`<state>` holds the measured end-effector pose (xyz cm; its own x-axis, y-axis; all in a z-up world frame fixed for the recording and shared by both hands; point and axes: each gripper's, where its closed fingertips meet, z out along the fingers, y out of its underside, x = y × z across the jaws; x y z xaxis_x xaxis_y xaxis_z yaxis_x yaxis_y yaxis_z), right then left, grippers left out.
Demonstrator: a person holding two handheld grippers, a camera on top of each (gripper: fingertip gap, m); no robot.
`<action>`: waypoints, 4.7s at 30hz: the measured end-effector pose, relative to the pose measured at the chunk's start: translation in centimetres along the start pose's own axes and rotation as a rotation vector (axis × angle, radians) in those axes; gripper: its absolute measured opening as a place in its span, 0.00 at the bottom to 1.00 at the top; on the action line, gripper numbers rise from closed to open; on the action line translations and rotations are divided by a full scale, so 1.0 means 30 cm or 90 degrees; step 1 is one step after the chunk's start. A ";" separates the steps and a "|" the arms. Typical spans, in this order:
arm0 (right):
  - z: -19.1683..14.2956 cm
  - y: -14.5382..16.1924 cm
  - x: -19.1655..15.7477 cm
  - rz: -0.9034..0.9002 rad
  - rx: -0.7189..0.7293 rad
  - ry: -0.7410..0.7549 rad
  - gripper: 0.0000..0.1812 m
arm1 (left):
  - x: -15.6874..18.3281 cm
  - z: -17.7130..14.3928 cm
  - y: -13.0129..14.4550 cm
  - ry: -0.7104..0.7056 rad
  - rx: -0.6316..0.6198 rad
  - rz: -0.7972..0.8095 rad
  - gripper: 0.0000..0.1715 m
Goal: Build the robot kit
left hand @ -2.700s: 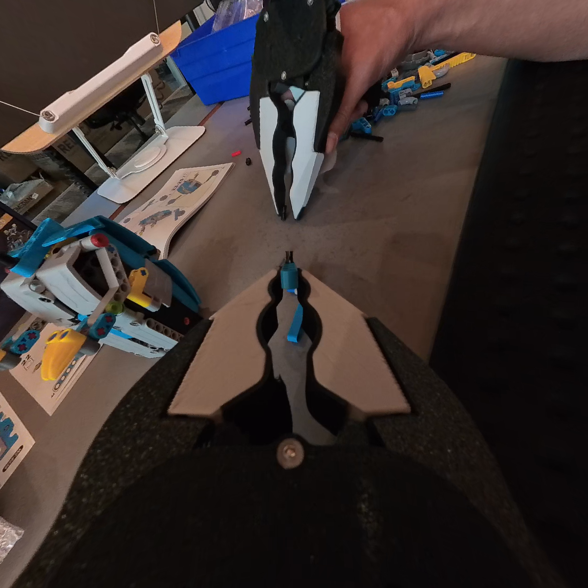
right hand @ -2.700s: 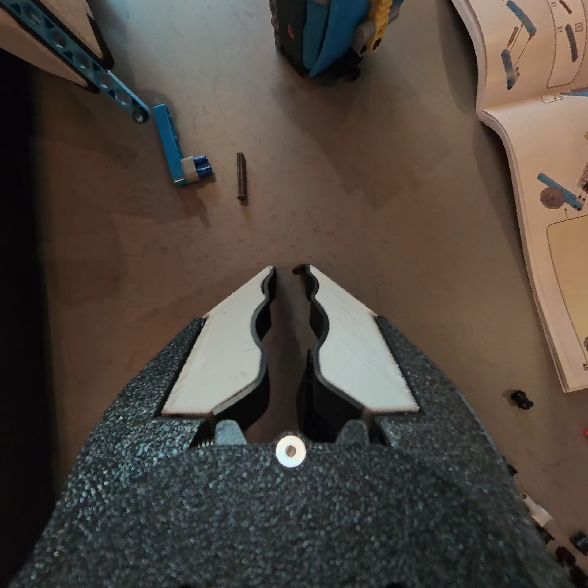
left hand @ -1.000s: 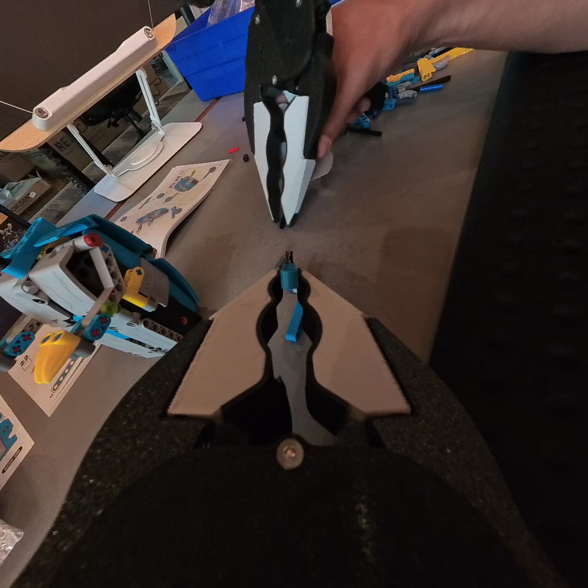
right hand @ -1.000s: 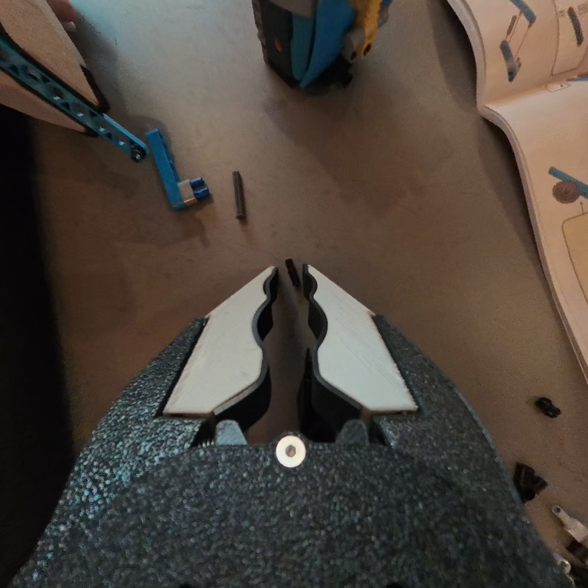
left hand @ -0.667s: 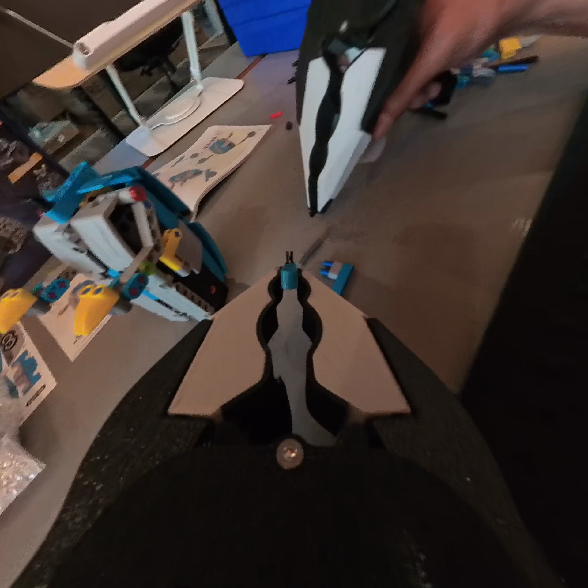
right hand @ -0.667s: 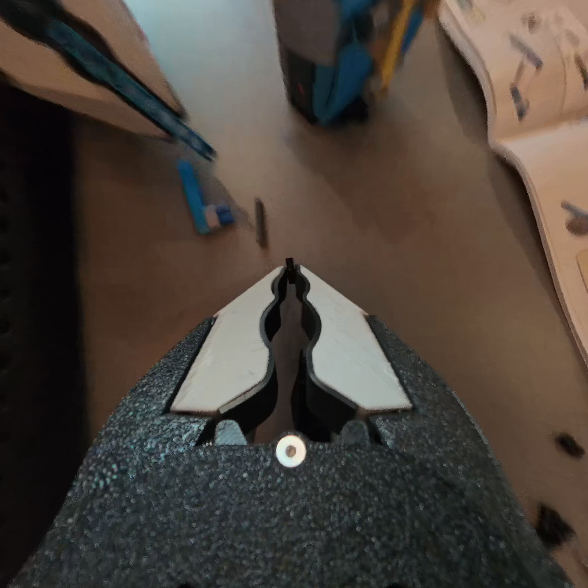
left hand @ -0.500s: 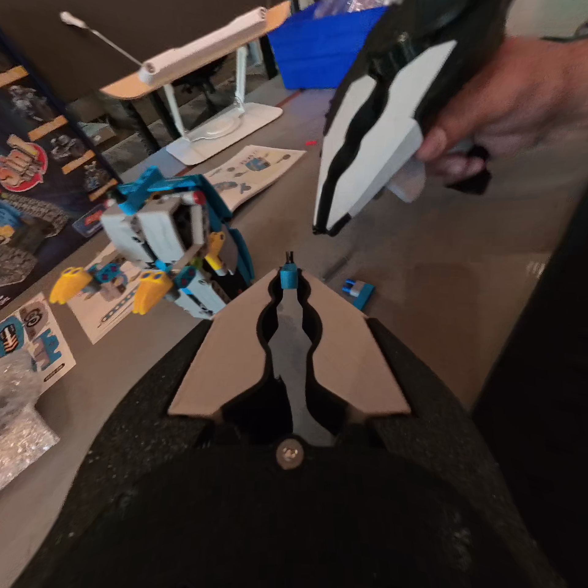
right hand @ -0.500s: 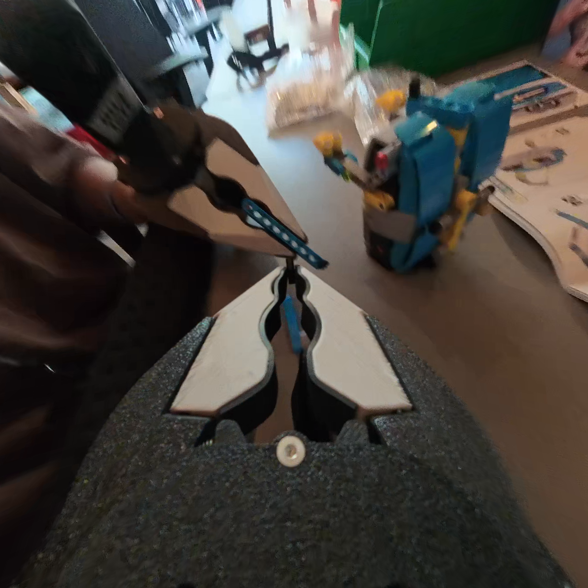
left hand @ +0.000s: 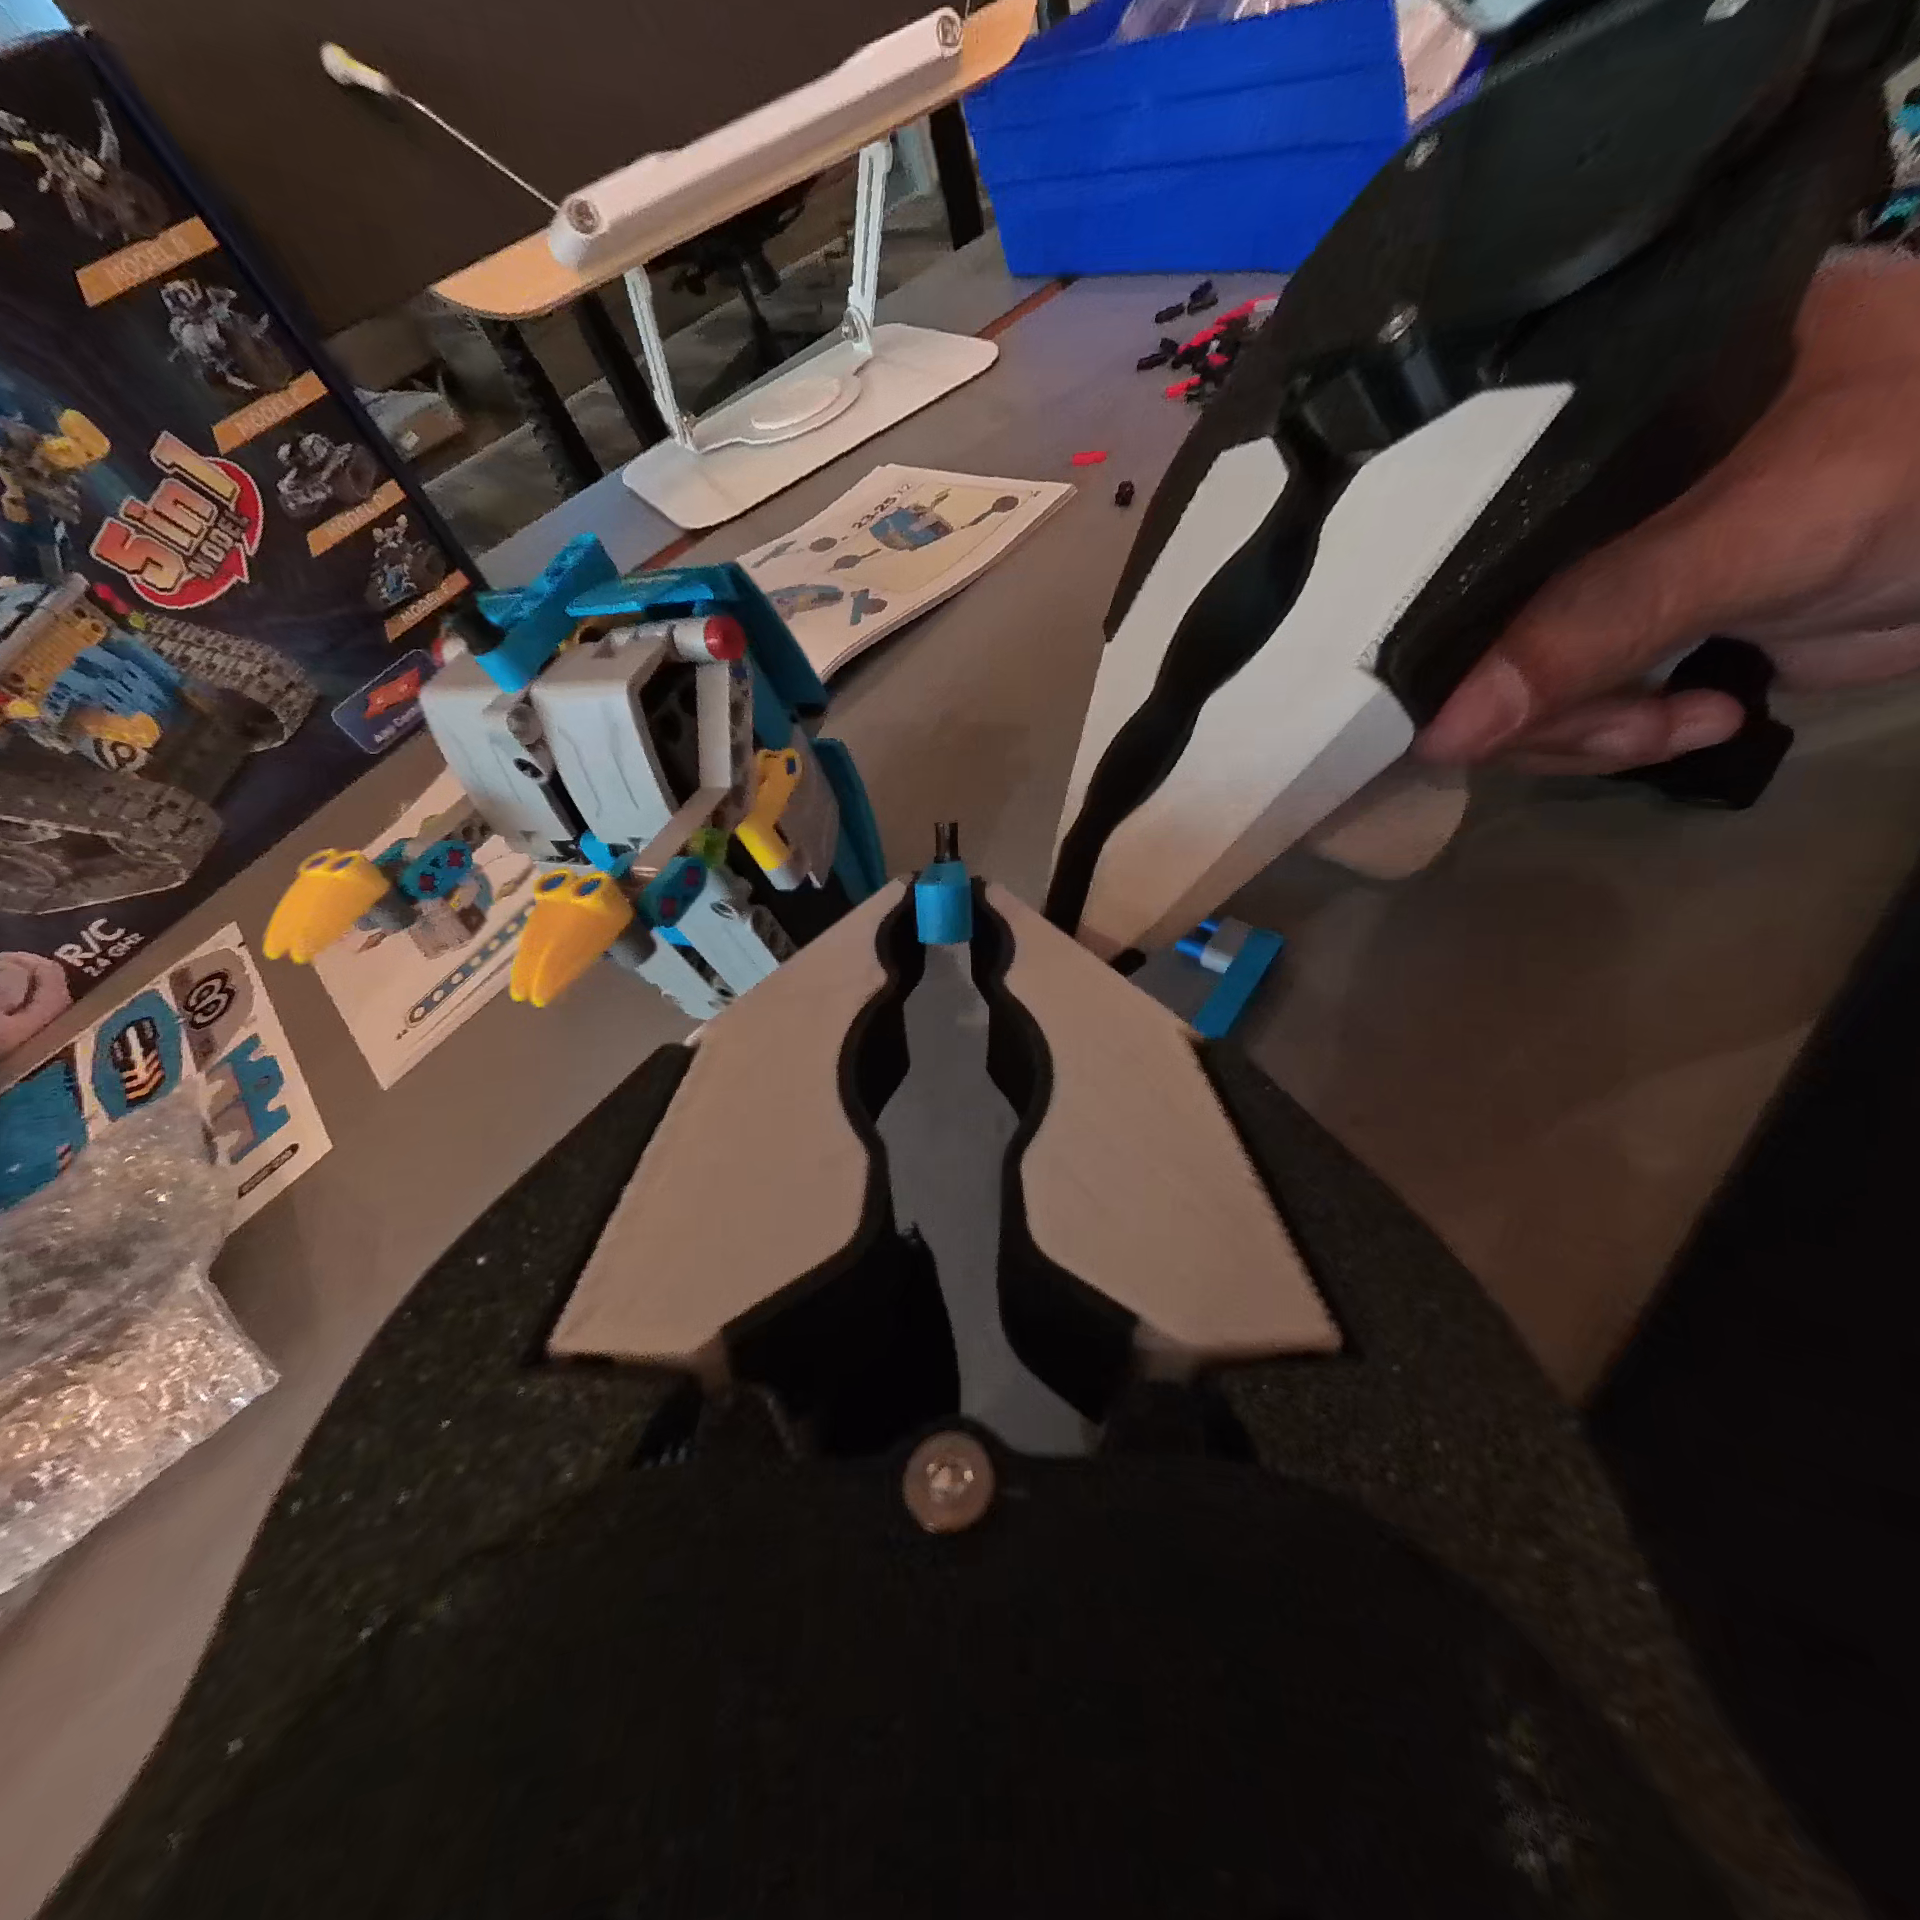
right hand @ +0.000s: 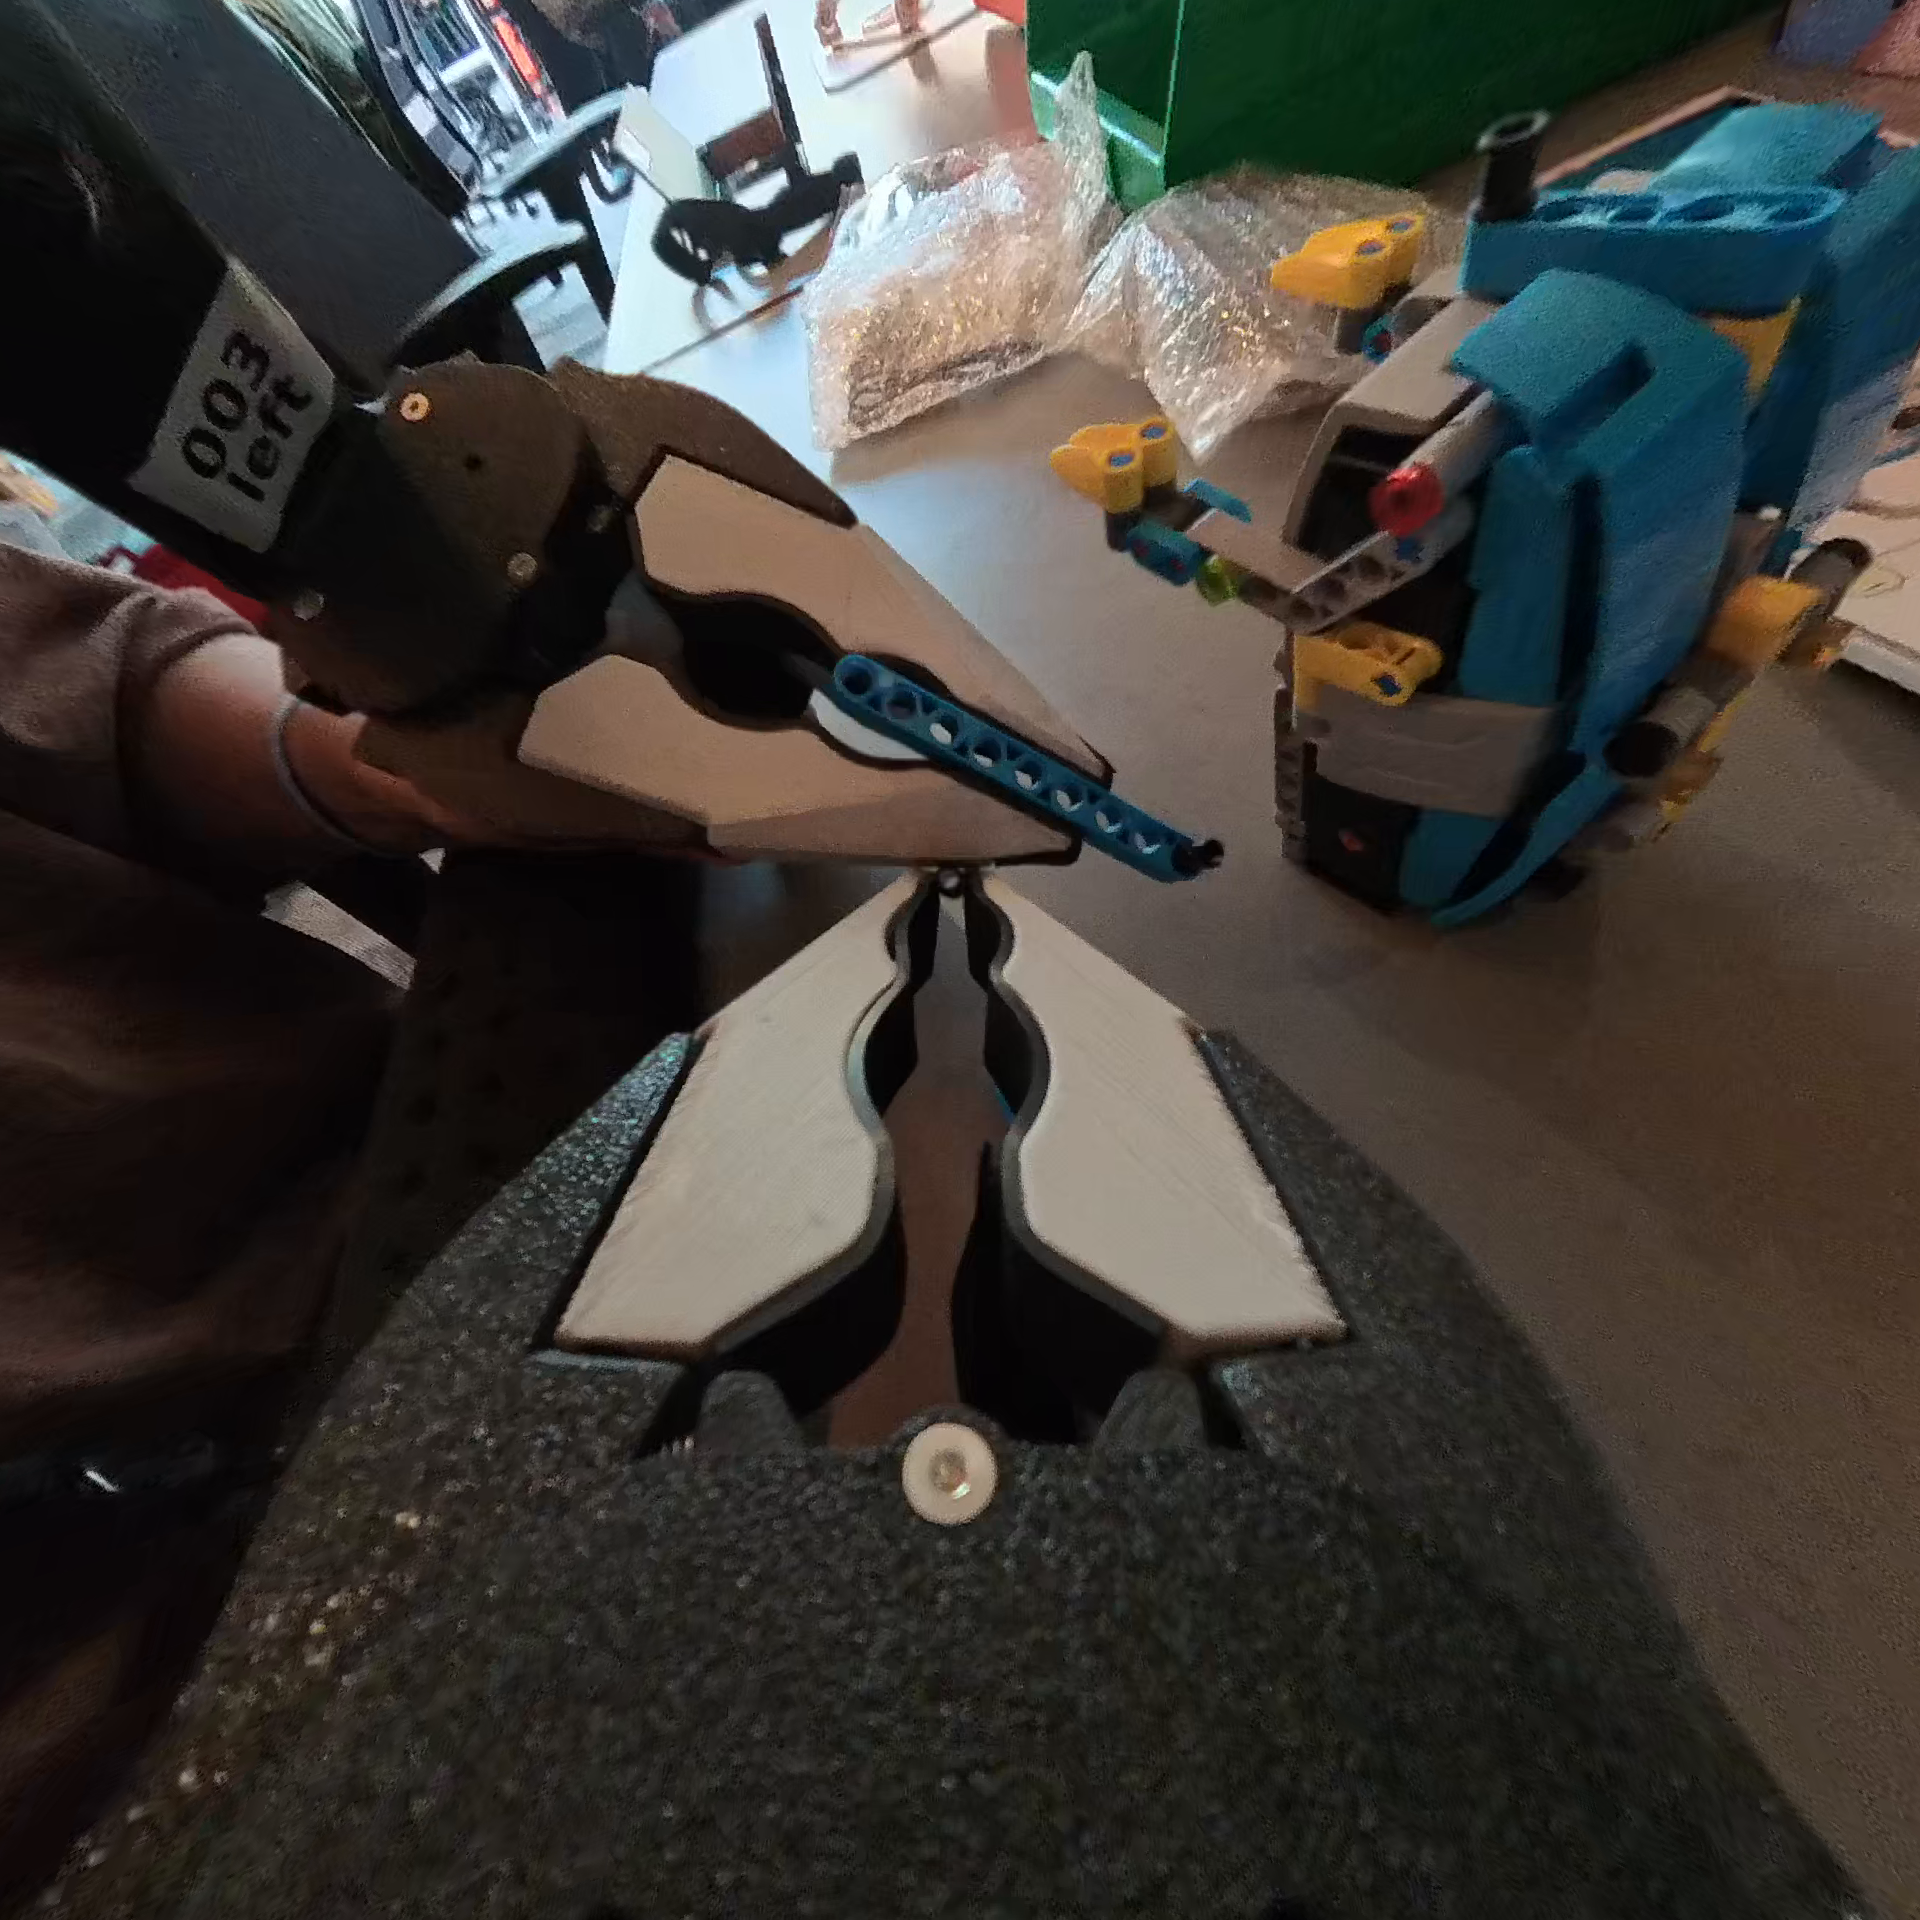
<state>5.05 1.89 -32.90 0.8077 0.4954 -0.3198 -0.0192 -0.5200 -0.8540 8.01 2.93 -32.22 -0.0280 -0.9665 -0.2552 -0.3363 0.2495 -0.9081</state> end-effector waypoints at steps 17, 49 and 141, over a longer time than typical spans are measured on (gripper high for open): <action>-0.068 -0.081 -0.026 0.269 0.120 -0.242 0.02 | 0.007 -0.073 -0.123 -0.113 0.113 0.181 0.04; -0.125 -0.076 -0.033 -0.175 0.045 -0.007 0.02 | 0.083 -0.052 -0.103 -0.043 0.098 0.219 0.03; -0.256 0.064 0.374 0.004 -0.044 0.283 0.20 | -0.022 -0.029 0.015 0.122 0.060 0.021 0.04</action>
<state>18.62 1.12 -34.97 0.9828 0.1522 -0.1049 0.0016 -0.5746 -0.8184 7.07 3.61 -32.16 -0.2195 -0.9493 -0.2253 -0.2428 0.2768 -0.9298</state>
